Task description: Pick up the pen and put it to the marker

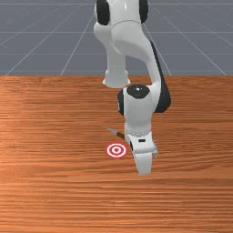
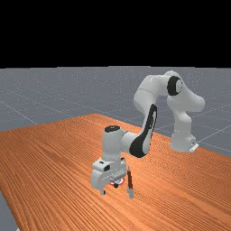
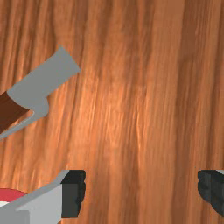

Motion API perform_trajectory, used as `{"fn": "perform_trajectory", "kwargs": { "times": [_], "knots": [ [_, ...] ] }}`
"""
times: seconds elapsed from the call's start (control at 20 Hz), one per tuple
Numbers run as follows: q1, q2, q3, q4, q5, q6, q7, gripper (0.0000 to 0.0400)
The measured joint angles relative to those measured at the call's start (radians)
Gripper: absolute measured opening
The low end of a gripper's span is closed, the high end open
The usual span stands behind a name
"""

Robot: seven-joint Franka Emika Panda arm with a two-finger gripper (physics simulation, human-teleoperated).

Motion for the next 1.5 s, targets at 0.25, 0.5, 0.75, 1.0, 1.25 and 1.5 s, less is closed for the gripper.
{"fn": "perform_trajectory", "kwargs": {
  "times": [0.25,0.5,0.75,1.0,1.25,1.5],
  "knots": [
    [-0.045,-0.007,0.002,-0.019,0.003,0.025,-0.041,0.0398],
    [-0.138,-0.015,0.074,-0.063,0.053,0.079,-0.144,0.04],
    [-0.127,0.216,0.056,0.395,-0.005,-0.155,-0.259,0.04],
    [-0.094,0.083,-0.006,0.129,0.032,-0.003,-0.037,0.04],
    [-0.079,-0.053,-0.025,-0.009,-0.025,-0.015,-0.07,0.04],
    [-0.201,-0.052,0.04,0.013,0.023,-0.032,-0.238,0.04]
  ]
}}
